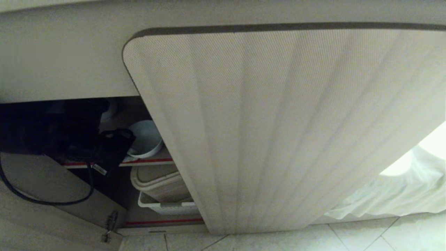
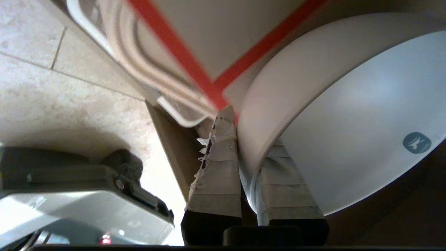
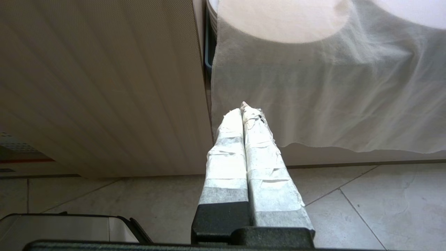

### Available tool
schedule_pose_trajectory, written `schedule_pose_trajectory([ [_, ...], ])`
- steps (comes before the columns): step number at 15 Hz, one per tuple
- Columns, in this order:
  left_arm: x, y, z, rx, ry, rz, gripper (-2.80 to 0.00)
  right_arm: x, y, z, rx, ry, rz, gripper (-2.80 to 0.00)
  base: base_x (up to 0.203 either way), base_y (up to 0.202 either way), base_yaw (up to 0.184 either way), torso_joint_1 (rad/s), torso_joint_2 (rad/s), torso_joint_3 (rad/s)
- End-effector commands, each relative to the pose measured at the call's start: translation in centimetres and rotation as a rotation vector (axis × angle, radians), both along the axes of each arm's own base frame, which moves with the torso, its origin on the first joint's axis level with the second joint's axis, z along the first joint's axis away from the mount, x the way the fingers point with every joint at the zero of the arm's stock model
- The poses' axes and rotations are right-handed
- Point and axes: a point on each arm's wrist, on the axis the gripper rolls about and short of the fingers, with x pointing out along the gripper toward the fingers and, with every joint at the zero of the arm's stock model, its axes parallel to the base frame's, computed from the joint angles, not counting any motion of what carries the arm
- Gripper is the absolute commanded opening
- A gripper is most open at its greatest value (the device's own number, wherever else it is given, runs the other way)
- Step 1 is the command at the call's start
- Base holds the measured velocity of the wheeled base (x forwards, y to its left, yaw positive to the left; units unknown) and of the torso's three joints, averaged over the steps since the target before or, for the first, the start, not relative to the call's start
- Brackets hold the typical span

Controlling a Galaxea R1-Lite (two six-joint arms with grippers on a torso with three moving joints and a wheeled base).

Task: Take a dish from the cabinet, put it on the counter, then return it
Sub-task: Put it back into the cabinet

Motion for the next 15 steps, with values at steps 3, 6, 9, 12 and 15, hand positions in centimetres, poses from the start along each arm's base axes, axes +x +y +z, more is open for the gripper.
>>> schedule_pose_trajectory([
  [3,-1.0,0.2,0.3,-0.008,-0.004,0.041,-2.8,0.0,0.0,0.0,0.0,0.0,0.0,-2.8,0.0,0.0,0.0,0.0,0.0,0.0],
  [6,-1.3,0.1,0.3,-0.005,-0.002,0.056,-2.8,0.0,0.0,0.0,0.0,0.0,0.0,-2.8,0.0,0.0,0.0,0.0,0.0,0.0],
  [9,-2.2,0.2,0.3,-0.011,0.003,0.068,-2.8,0.0,0.0,0.0,0.0,0.0,0.0,-2.8,0.0,0.0,0.0,0.0,0.0,0.0],
  [12,-2.4,0.2,0.0,-0.012,0.015,0.067,-2.8,0.0,0.0,0.0,0.0,0.0,0.0,-2.8,0.0,0.0,0.0,0.0,0.0,0.0],
  [15,-2.2,0.2,0.3,-0.013,0.005,0.065,-2.8,0.0,0.0,0.0,0.0,0.0,0.0,-2.8,0.0,0.0,0.0,0.0,0.0,0.0],
])
